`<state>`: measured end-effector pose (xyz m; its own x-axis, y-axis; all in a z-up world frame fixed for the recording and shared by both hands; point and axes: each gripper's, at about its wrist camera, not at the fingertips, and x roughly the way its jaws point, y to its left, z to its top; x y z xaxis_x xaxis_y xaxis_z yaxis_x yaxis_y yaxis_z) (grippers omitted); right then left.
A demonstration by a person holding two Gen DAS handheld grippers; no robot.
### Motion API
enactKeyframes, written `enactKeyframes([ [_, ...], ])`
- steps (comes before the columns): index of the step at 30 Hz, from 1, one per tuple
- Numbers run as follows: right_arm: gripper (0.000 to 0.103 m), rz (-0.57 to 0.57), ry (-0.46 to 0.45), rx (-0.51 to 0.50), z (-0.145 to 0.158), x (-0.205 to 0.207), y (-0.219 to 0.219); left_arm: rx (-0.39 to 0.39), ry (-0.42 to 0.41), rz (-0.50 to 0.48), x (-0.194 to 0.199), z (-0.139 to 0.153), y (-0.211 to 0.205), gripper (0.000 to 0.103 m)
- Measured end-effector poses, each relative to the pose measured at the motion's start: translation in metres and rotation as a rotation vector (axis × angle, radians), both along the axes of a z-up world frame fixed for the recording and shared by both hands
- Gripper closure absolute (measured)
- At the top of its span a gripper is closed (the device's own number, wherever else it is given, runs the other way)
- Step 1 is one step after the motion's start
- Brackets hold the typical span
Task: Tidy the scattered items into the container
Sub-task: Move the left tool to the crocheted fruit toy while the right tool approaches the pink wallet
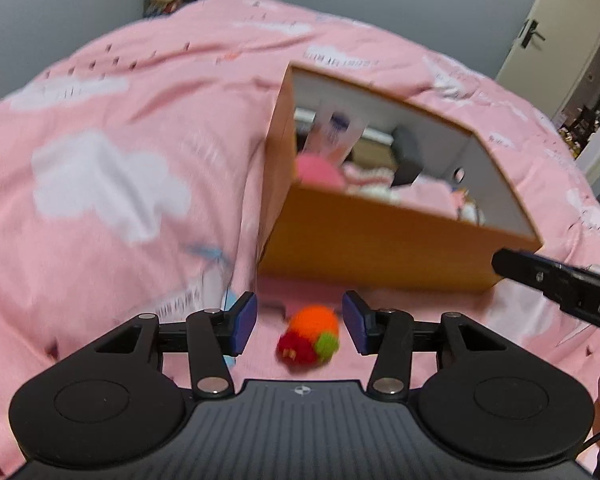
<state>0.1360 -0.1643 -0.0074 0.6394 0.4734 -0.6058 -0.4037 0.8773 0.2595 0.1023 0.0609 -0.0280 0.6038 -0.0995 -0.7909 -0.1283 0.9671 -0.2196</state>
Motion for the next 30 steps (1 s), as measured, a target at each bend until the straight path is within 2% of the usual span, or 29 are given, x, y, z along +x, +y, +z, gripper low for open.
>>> enactKeyframes([
  [3,0.058,-0.030,0.073,-0.002,-0.023,-0.001,0.002,-0.010,0.015,-0.001,-0.002,-0.017,-0.004,0.046],
  [7,0.058,-0.063,0.127,-0.004,-0.045,-0.001,0.001,-0.001,0.015,-0.011,0.001,-0.034,-0.013,0.041],
  [14,0.056,-0.042,0.168,-0.017,-0.066,0.004,0.011,0.031,0.053,-0.022,0.014,-0.058,-0.025,0.040],
  [19,0.056,-0.025,0.205,-0.003,-0.078,0.012,0.017,0.025,0.086,-0.028,0.024,-0.072,-0.027,0.040],
  [21,0.056,-0.018,0.214,0.004,-0.080,0.015,0.018,0.022,0.106,-0.026,0.026,-0.078,-0.027,0.044],
  [30,0.056,0.022,0.289,0.110,-0.089,0.033,0.025,0.001,0.106,0.012,0.010,-0.069,-0.012,0.049],
])
